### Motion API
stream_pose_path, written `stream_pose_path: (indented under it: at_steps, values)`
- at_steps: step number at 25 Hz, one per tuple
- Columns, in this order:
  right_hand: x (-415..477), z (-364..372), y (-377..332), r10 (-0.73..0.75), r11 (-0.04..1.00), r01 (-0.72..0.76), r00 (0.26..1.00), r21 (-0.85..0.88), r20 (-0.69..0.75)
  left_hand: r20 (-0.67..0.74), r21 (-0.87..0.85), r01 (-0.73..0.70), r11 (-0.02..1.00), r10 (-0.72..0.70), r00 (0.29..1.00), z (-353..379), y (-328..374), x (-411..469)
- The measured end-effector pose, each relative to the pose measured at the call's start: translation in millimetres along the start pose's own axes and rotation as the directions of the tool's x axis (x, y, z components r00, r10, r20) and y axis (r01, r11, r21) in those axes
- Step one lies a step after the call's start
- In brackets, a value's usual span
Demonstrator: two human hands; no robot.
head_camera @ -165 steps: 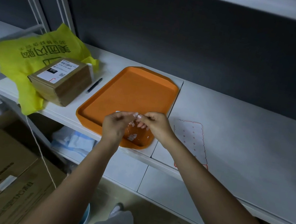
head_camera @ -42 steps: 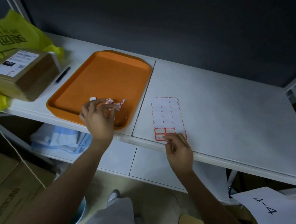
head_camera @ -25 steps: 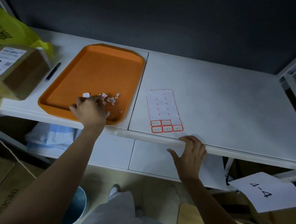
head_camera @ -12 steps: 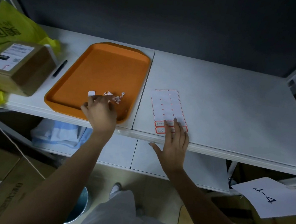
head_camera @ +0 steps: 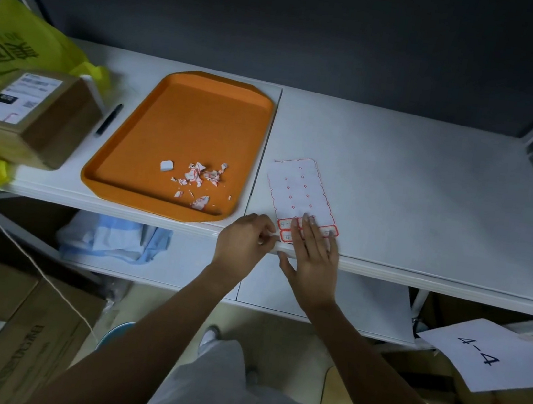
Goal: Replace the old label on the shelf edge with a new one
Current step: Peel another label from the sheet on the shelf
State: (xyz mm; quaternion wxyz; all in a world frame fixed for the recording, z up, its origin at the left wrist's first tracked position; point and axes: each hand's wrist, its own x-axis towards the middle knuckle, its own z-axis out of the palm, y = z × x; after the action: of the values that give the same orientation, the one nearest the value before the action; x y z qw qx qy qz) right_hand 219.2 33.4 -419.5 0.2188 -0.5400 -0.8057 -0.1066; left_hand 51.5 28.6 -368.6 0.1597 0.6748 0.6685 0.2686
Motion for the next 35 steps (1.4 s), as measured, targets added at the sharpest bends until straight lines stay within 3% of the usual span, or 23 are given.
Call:
stream_pose_path:
  at_steps: [13,19,26,35]
  values:
    - [-1,-3,20,-0.147,0.989,0.147,0.988,0.013,0.055,0.077,-0.111,-0.102,0.989,0.111,0.991,-8,-19,-3]
    - [1,-6,22,-0.081,0.990,0.079,0.997,0.121,0.014,0.058,0.046,-0.186,0.981,0.183,0.981,-5,-24,-5]
    - [3,-5,25,-0.121,0.991,0.124,0.990,0.050,-0.066,0.064,0.173,-0.172,0.970,0.163,0.984,2,-22,0]
    - [4,-1,25,-0.111,0.992,0.117,0.989,0.054,-0.101,0.048,0.217,-0.173,0.961,0.166,0.985,9,-20,2]
